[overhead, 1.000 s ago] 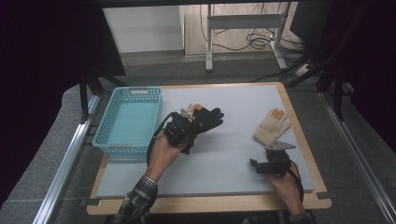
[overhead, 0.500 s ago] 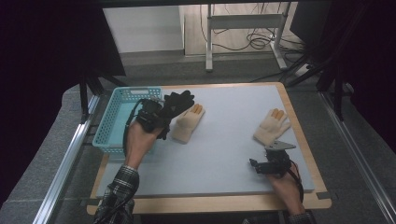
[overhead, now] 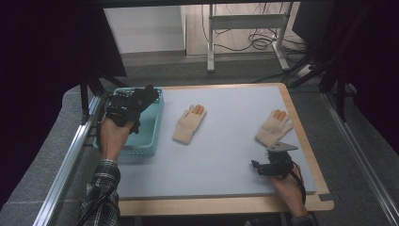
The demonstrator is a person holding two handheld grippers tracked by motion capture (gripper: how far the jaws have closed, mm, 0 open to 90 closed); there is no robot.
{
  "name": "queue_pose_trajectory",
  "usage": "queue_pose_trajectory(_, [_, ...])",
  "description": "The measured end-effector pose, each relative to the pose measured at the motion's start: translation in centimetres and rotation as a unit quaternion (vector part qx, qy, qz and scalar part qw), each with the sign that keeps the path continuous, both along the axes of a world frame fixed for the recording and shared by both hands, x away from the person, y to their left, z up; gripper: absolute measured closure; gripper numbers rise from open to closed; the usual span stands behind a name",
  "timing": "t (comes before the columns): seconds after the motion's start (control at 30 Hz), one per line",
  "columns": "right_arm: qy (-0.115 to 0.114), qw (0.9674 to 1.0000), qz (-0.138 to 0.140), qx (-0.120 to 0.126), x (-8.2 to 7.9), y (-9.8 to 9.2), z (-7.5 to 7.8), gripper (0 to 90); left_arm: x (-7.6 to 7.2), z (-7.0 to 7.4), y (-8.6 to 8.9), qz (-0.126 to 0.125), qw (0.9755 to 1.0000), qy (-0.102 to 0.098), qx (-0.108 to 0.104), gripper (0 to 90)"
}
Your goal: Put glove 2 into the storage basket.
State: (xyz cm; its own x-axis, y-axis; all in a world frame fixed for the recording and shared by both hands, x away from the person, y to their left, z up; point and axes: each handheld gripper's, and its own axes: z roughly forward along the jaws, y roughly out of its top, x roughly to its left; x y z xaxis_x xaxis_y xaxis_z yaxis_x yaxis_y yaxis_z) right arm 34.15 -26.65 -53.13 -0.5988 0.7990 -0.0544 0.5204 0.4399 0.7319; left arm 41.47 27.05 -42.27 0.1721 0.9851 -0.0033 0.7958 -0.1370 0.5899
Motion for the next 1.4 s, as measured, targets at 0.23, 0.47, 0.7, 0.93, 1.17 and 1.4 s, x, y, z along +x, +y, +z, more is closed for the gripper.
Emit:
queue_pose_trajectory(0.23, [0.0,1.0,0.0,0.0,0.0,0.0,0.0,16.5,1.0,-1.9,2.2,0.034,0.999,0.028,0.002,60.6])
queue_pose_trajectory(0.47, [0.0,1.0,0.0,0.0,0.0,0.0,0.0,16.5,2.7,-4.8,3.8,0.063,0.996,0.064,-0.004,59.3])
queue_pose_trajectory(0.7, [0.0,1.0,0.0,0.0,0.0,0.0,0.0,16.5,4.2,-6.8,4.1,0.069,0.9922,0.102,0.019,58.0])
queue_pose_trajectory(0.93, [0.0,1.0,0.001,0.0,0.0,0.0,0.0,16.4,5.6,-7.6,4.2,0.081,0.9843,0.13,0.086,49.4])
queue_pose_trajectory(1.17, [0.0,1.0,0.001,0.0,0.0,0.0,0.0,16.5,5.9,-7.5,4.4,0.063,0.9834,0.151,0.078,20.9])
queue_pose_trajectory(1.4, [0.0,1.0,0.0,0.0,0.0,0.0,0.0,16.5,4.8,-5.3,5.0,0.042,0.9899,0.132,0.031,5.4])
